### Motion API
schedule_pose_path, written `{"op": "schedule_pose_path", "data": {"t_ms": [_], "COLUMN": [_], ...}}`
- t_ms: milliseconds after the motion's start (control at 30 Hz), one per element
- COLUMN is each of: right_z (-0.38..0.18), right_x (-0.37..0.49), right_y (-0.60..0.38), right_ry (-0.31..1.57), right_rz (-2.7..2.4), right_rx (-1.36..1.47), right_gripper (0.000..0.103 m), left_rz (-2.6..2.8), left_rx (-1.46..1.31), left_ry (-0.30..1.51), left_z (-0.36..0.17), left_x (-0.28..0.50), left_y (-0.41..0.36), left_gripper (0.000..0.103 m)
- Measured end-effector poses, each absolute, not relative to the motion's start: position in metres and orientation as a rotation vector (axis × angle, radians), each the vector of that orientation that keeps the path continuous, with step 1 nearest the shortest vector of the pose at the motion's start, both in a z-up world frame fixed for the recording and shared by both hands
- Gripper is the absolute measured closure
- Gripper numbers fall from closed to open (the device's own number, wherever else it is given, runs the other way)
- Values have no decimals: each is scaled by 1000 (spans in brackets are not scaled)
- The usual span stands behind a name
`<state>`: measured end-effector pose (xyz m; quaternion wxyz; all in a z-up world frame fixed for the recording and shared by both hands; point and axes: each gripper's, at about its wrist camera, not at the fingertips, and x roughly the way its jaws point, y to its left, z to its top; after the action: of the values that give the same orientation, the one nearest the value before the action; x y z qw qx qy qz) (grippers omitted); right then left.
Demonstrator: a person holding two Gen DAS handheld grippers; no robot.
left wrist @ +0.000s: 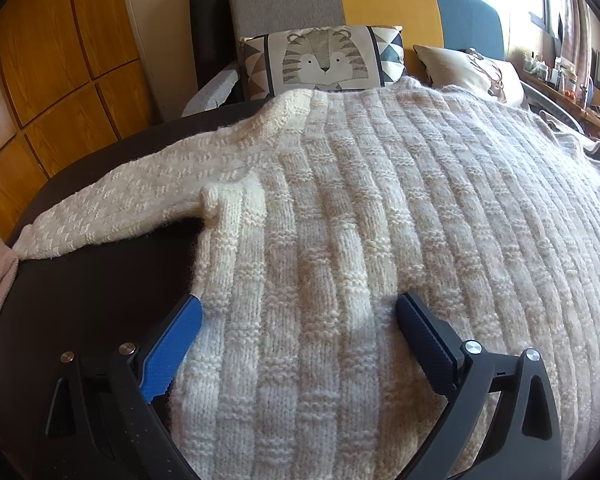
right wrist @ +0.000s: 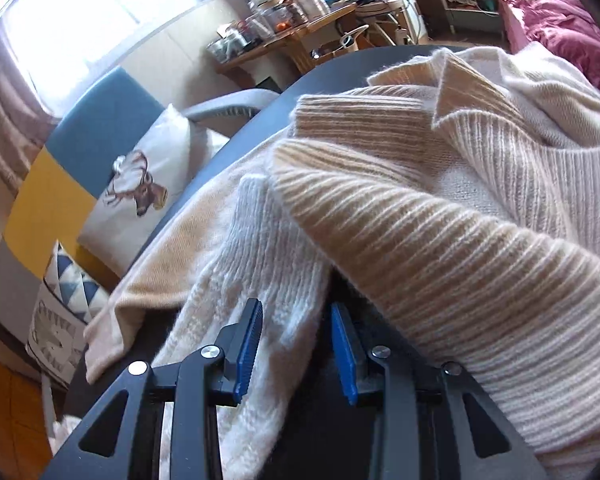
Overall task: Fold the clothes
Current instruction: 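Grasp the cream sweater sleeve cuff with the right tool and lift it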
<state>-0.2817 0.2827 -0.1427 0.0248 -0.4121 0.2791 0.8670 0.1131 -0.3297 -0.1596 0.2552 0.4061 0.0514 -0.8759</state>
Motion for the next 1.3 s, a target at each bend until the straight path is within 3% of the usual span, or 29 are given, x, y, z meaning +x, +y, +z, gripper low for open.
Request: {"op": "schedule_pose_path", "data": {"t_ms": [133,233,333,567,733,967,1033,1067,1100,1233,1267,1300], "right_z": [-143,-141,-131,-72,-82,-127,-135,-137,-140,-149,-148,-144], "right_x": [-286,-290,-286,-251,-244,-231,-231,-230,-230,-229,-230,-230], "right_y": [278,273,268,267,286,307,310,312,314,320,318,316], "right_ry": [802,769,798,628,537,688,781,823,866,1026,1025,1005], "right_rz": [2705,2734,2766,2833,2693,2593,2596,2596,2594,2587,2594,2604], "right_rx": [-1257,-1311,-1278,-1008,-1022,-1145,-1165,-1168,-1171,-1186,-1201,-1205], "right_gripper": [69,95,96,97,97,95,90,81,79,81,92,94], "left_rz": [-2378,-2378,-2378,-2380,-2380,-2380,-2380,-2379,-2379,-2385,-2385,-2385], "left_rx": [1100,1100,1101,1102,1104,1107,1108,1109,1109,1110,1110,1110], "left_ry": [136,136,139,145,150,153,155,155,154,153,153,154], "left_z": [-160,-160,-160,-159,-160,-160,-160,-160,-160,-160,-160,-160], "left_x": [113,113,113,113,113,113,113,113,113,113,113,113], "left_y": [-329,-329,-329,-330,-330,-330,-331,-331,-330,-331,-331,-331], "left_gripper": [3,3,3,3,3,3,3,3,3,3,3,3]}}
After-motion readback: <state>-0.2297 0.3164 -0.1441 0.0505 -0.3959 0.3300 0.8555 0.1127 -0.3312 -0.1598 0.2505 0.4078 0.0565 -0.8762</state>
